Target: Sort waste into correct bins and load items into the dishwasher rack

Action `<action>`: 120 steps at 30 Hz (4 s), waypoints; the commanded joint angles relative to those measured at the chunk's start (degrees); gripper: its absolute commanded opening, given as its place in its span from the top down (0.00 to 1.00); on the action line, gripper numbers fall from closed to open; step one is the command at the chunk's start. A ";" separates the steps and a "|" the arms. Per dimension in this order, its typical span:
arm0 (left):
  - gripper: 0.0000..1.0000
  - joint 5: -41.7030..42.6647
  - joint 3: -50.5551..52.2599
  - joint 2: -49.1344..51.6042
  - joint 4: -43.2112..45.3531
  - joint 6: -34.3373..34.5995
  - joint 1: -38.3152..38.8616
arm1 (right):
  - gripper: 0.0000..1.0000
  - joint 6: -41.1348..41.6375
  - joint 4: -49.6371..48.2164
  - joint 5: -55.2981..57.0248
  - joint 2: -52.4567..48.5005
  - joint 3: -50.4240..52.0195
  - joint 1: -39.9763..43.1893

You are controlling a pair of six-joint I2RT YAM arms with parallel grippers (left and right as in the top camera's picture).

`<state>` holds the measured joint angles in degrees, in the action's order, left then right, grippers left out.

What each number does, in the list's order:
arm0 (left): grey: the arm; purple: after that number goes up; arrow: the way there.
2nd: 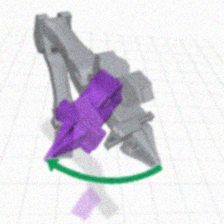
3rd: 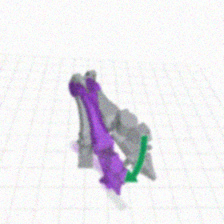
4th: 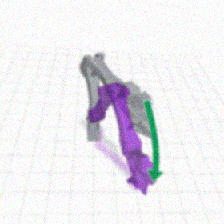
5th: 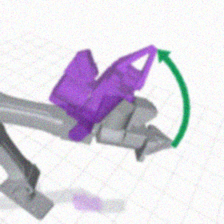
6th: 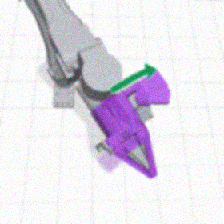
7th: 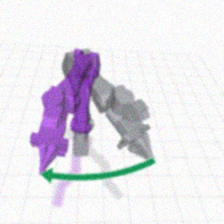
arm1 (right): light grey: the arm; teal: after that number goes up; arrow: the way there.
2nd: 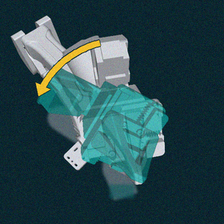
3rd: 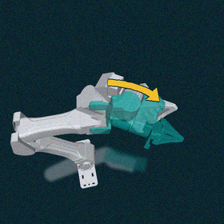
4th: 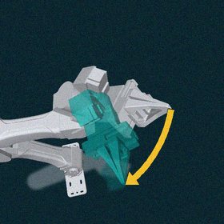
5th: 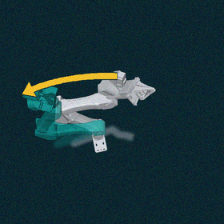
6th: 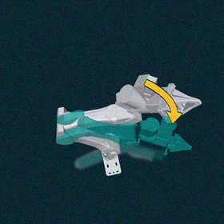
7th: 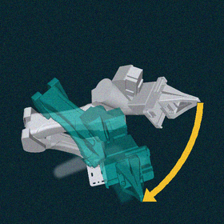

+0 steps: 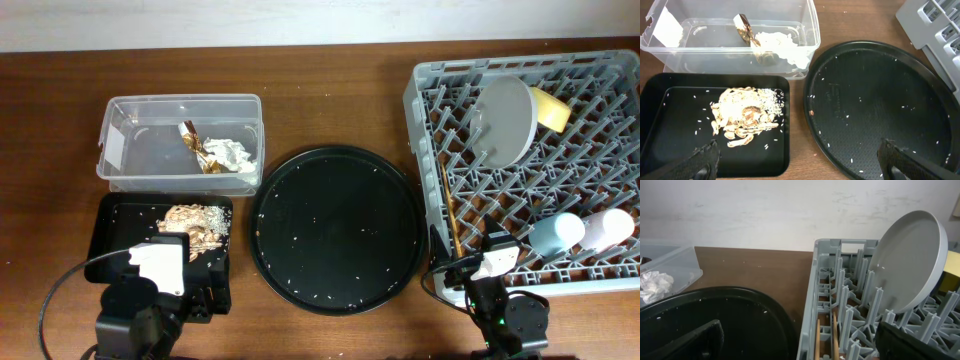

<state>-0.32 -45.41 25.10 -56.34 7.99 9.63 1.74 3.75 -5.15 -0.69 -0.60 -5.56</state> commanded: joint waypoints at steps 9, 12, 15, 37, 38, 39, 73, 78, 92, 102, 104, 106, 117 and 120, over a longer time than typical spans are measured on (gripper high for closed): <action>0.01 -0.57 0.35 -0.33 0.07 0.50 0.07 | 0.02 0.39 0.37 0.92 0.39 0.28 0.33; 0.01 -0.57 0.37 -0.35 -0.35 0.50 0.07 | 0.01 0.39 0.37 0.90 0.39 0.28 0.33; 0.01 -0.57 0.39 -0.59 -3.96 0.50 0.07 | 0.02 0.39 0.37 0.92 0.37 0.28 0.33; 0.01 -0.50 43.65 -24.70 57.37 -12.41 -4.57 | 0.02 0.39 0.37 0.92 0.39 0.28 0.33; 0.00 -0.50 44.85 -24.83 57.90 -12.39 -4.55 | 0.02 0.39 0.37 0.92 0.39 0.28 0.33; 0.01 -0.04 44.96 -24.83 56.39 -12.39 -4.57 | 0.02 0.39 0.37 0.92 0.39 0.28 0.33; 0.01 0.35 44.92 -24.76 51.58 -12.39 -4.61 | 0.02 0.39 0.37 0.92 0.37 0.28 0.33; 0.01 0.35 44.92 -24.76 51.58 -12.39 -4.61 | 0.02 0.39 0.37 0.90 0.39 0.28 0.33; 0.01 0.35 44.92 -24.76 51.58 -12.39 -4.61 | 0.02 0.39 0.37 0.90 0.39 0.28 0.33; 0.01 0.35 44.92 -24.76 51.58 -12.39 -4.61 | 0.02 0.39 0.37 0.90 0.37 0.28 0.33; 0.01 0.35 44.92 -24.76 51.58 -12.39 -4.61 | 0.02 0.39 0.37 0.92 0.39 0.28 0.33; 0.01 0.35 44.92 -24.76 51.58 -12.39 -4.61 | 0.01 0.39 0.37 0.92 0.37 0.28 0.33; 0.01 0.35 44.92 -24.76 51.58 -12.39 -4.61 | 0.02 0.39 0.37 0.90 0.39 0.28 0.33; 0.01 0.35 44.92 -24.76 51.58 -12.39 -4.61 | 0.02 0.39 0.37 0.90 0.39 0.28 0.33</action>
<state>-0.82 -0.80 0.80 -4.67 -3.49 5.32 1.74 3.84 -4.93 -0.69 -0.60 -5.56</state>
